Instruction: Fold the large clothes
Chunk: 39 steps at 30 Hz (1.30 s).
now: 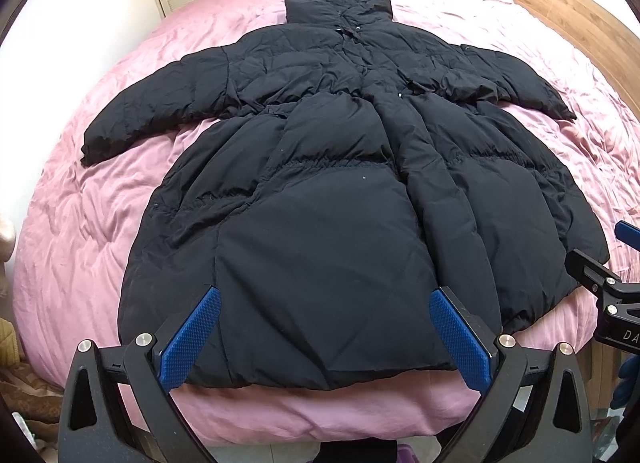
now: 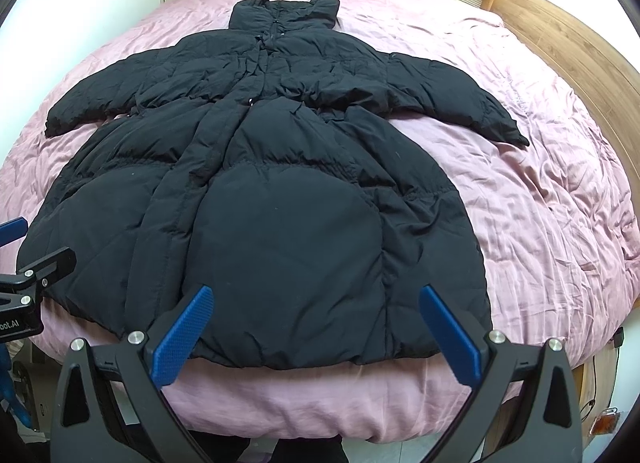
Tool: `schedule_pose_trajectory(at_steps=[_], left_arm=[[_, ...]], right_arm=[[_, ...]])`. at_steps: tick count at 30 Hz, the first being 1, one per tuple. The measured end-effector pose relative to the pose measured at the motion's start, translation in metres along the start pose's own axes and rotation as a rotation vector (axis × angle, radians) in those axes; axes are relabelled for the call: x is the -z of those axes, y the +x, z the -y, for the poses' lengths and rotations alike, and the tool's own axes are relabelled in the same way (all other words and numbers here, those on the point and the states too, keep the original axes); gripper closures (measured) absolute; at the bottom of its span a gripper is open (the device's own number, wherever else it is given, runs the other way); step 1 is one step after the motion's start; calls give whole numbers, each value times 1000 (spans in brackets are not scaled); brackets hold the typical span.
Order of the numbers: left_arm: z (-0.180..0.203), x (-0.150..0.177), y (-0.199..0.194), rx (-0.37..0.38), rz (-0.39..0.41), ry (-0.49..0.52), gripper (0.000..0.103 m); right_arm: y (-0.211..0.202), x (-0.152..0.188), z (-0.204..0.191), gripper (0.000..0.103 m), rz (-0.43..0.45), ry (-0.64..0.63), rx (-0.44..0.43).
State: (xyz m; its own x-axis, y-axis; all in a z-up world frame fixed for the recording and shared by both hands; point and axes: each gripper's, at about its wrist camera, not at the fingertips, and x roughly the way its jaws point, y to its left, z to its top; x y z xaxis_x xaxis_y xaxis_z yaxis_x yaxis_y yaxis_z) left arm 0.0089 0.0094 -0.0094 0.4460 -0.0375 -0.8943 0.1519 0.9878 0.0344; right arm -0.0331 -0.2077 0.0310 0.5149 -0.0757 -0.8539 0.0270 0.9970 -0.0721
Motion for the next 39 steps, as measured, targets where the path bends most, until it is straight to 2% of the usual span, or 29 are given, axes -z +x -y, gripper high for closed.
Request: schedule_pose_trajectory(at_steps=[39], left_arm=[[-3, 4, 6, 24, -48, 19, 1]], right_arm=[[-3, 5, -3, 0, -12, 20, 15]])
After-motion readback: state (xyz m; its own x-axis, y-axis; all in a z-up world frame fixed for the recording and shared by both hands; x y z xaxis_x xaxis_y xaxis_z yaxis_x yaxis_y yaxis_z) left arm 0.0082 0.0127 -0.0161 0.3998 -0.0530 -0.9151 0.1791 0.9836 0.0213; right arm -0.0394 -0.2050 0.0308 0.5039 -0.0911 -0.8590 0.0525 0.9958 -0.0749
